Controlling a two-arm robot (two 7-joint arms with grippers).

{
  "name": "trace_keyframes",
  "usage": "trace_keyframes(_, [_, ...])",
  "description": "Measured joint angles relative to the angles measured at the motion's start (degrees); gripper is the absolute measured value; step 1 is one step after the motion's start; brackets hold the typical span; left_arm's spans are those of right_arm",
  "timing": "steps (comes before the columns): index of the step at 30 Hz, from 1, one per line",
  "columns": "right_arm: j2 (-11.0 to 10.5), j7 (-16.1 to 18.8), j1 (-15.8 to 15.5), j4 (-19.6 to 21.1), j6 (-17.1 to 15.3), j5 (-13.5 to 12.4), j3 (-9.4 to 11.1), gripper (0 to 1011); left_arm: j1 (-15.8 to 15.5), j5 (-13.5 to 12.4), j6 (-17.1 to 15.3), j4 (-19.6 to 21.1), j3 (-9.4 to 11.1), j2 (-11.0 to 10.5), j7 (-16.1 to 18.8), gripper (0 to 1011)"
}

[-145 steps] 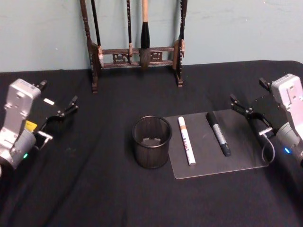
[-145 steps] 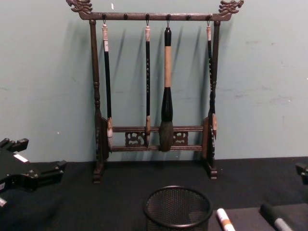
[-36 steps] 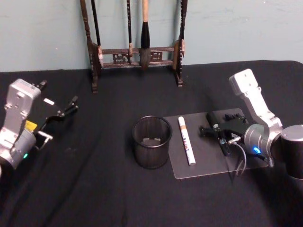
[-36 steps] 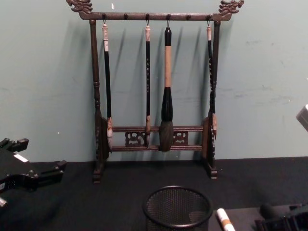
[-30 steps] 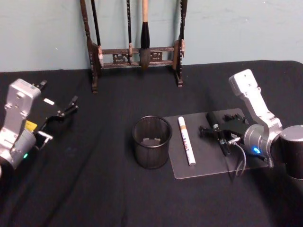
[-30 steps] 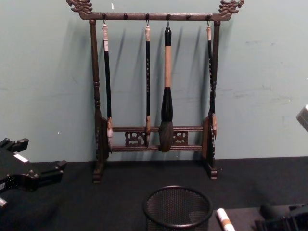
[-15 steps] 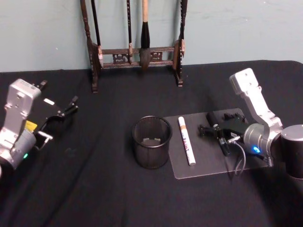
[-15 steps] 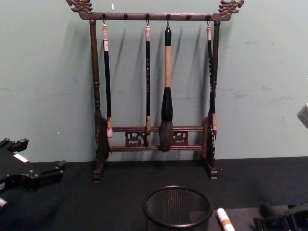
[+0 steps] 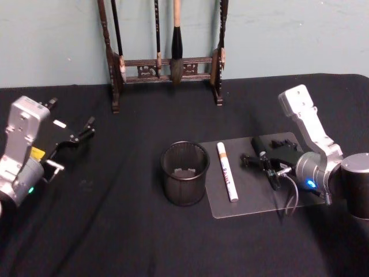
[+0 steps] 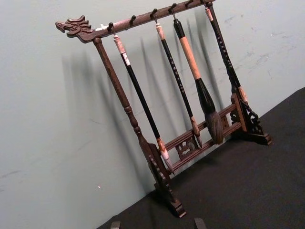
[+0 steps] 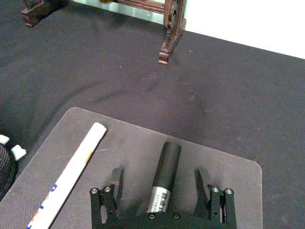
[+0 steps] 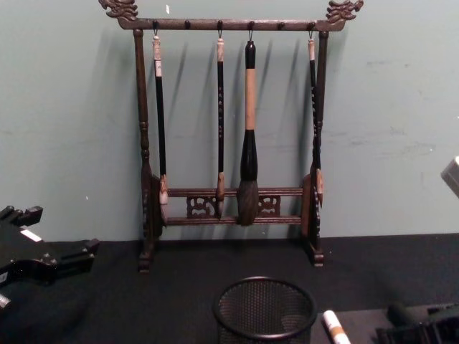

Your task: Pick up the water-based marker from the table and place it into the pen holder.

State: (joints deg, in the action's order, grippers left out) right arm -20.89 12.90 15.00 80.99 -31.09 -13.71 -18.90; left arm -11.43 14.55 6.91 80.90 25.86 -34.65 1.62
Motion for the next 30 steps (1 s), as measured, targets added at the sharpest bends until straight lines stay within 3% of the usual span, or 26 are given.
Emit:
trace_keyframes(18, [0.2,0.4,-0.2,-0.1,0.0,0.7,0.3,994,0.0,0.0,0.0,0.0,0.0,0.0,0.0,1001])
trace_keyframes(22, [0.2,0.3,-0.1,0.0,0.0,0.6,0.3,925,0.0,0.0,0.0,0.0,0.0,0.0,0.0,1001])
trace_keyframes(30, [0.1,0.3,-0.1,0.0,-0.1,0.6,0.2,677,0.0,0.0,0.0,0.0,0.0,0.0,0.0,1001])
